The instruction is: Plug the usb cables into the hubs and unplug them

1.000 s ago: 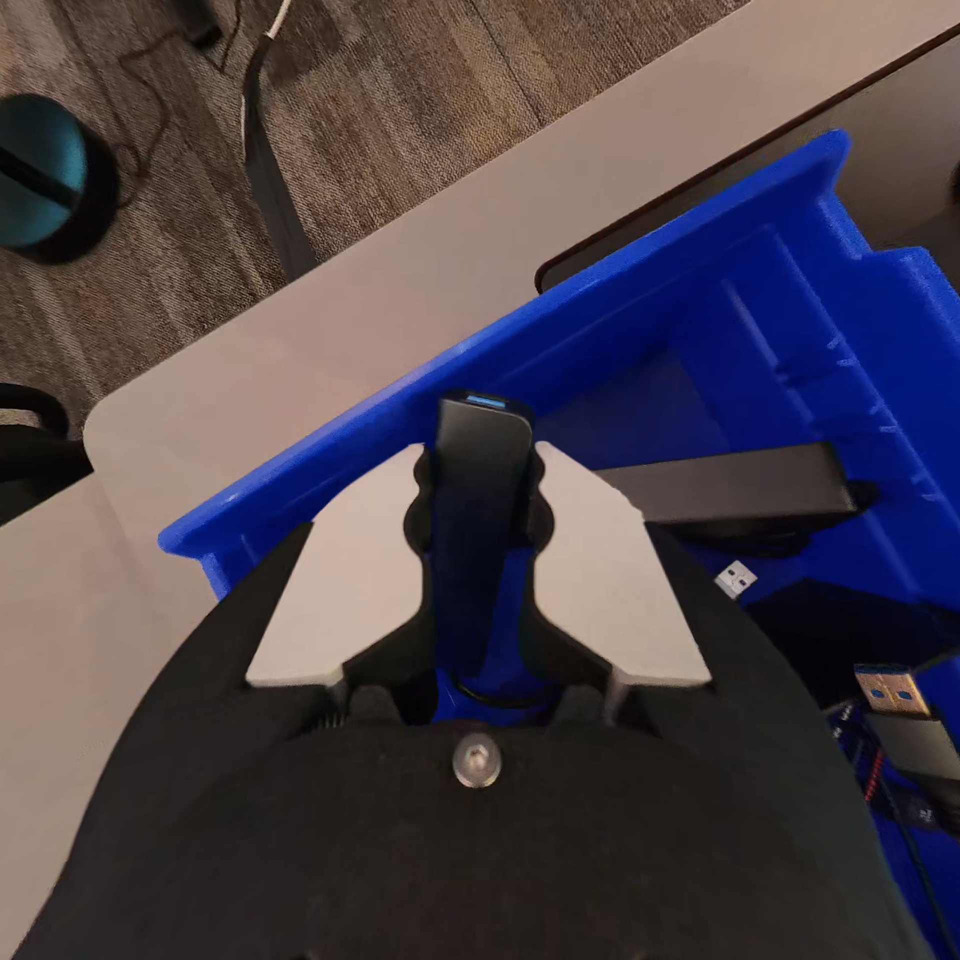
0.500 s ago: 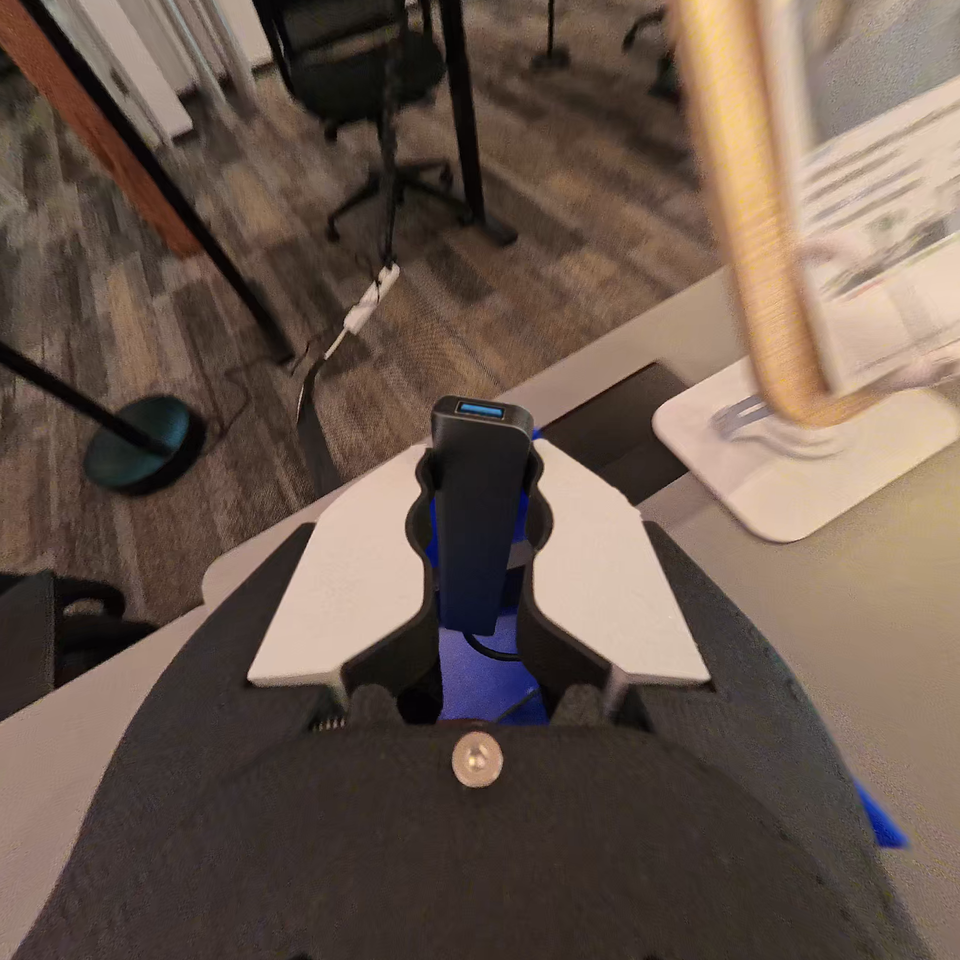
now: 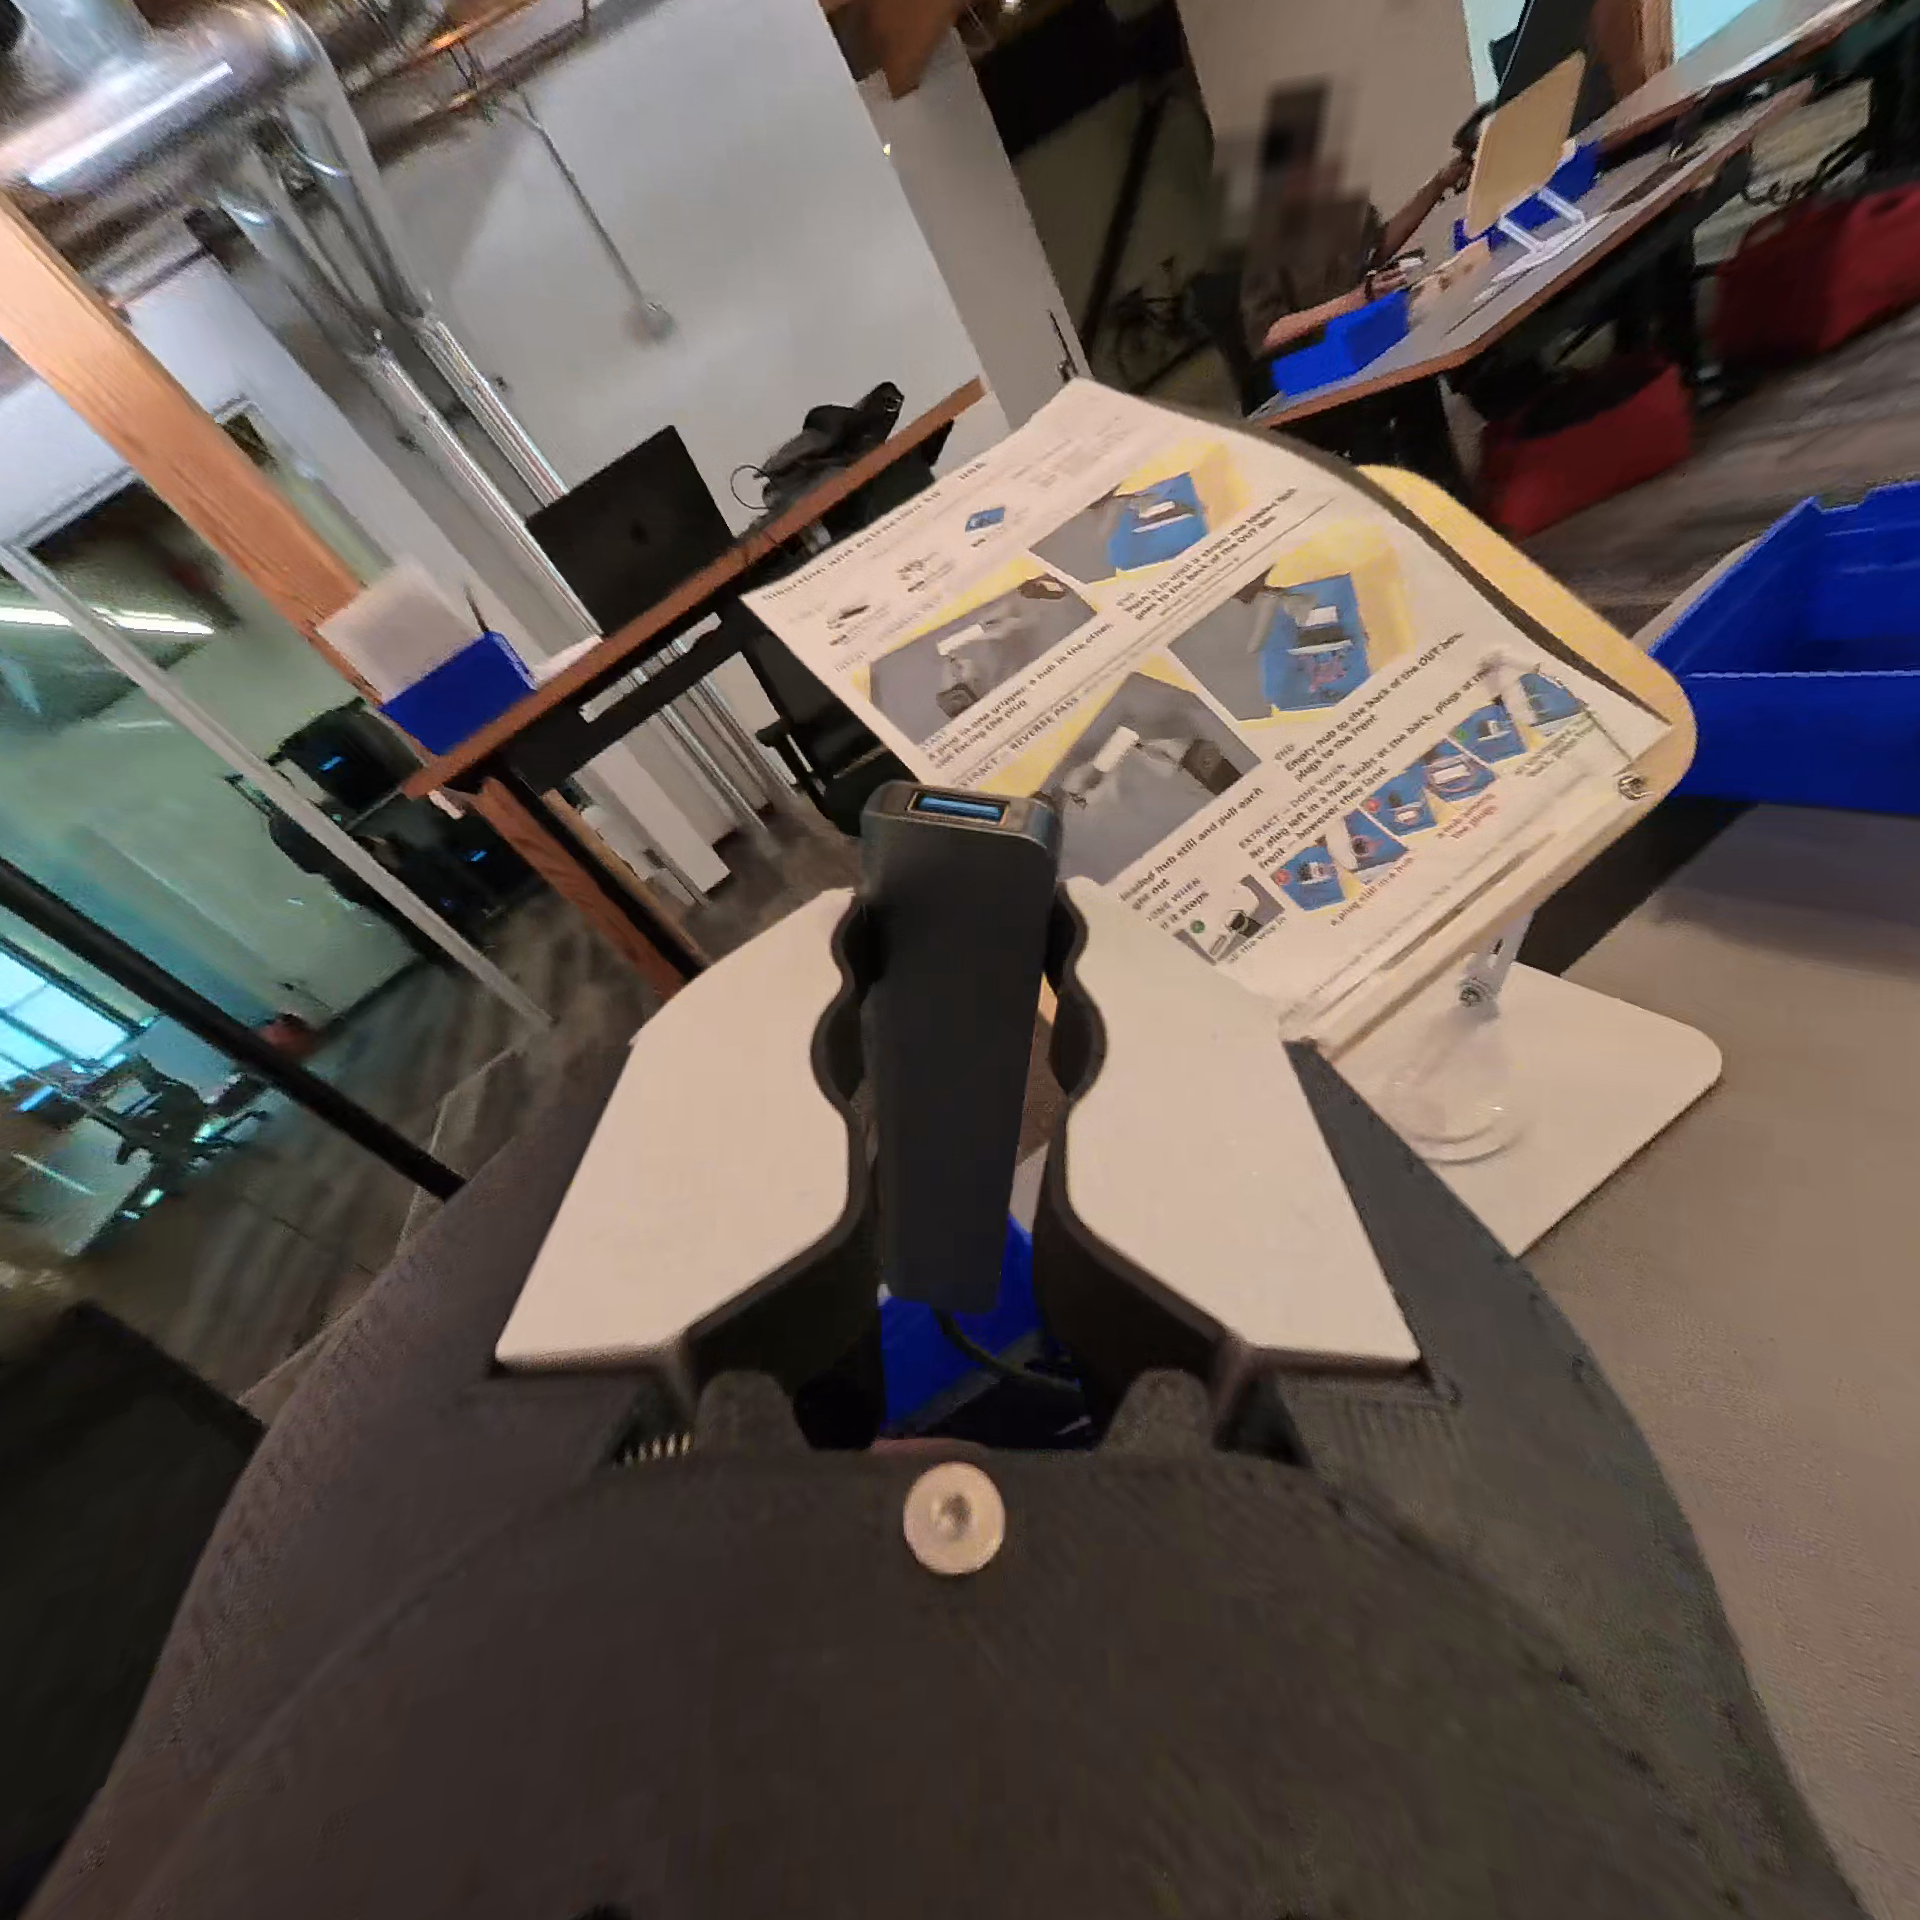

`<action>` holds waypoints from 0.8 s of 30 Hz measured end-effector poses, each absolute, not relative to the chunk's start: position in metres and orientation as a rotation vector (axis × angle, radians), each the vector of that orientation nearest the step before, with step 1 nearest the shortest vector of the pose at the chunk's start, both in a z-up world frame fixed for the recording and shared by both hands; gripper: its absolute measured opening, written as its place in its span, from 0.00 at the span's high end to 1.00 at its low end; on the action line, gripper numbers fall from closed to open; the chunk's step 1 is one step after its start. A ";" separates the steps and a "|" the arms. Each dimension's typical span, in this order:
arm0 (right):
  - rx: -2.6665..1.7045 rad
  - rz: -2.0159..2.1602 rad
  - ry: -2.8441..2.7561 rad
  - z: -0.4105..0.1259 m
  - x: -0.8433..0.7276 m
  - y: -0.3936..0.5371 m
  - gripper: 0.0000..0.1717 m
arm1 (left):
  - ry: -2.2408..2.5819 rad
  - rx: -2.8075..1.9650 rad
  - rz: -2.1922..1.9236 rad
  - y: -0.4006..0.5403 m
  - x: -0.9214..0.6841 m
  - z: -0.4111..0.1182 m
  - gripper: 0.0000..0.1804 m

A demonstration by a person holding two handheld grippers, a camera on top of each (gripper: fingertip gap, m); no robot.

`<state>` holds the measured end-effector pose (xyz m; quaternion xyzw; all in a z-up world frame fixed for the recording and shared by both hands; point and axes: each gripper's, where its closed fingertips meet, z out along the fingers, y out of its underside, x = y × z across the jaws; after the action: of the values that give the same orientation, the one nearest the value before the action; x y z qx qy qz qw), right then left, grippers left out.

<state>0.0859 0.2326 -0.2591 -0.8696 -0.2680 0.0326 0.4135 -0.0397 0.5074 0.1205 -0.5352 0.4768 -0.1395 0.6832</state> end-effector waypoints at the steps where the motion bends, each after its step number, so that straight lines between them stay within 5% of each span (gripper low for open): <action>1: -2.190 0.077 -0.678 -0.260 0.086 0.233 0.58 | 1.064 -1.187 -0.314 0.507 -0.039 0.126 0.82; 10: -2.099 0.126 -0.610 -0.239 0.087 0.235 0.56 | 1.133 -1.172 -0.452 0.431 -0.012 0.132 0.82; 24: -1.743 0.246 -0.482 -0.087 0.050 0.244 0.64 | 1.183 -1.339 -0.903 0.310 0.072 0.029 0.82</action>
<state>0.0497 0.2438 -0.0868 -0.7555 -0.2088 0.1068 0.6118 0.0724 0.3099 0.0295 -0.5633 0.4976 -0.3799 0.5393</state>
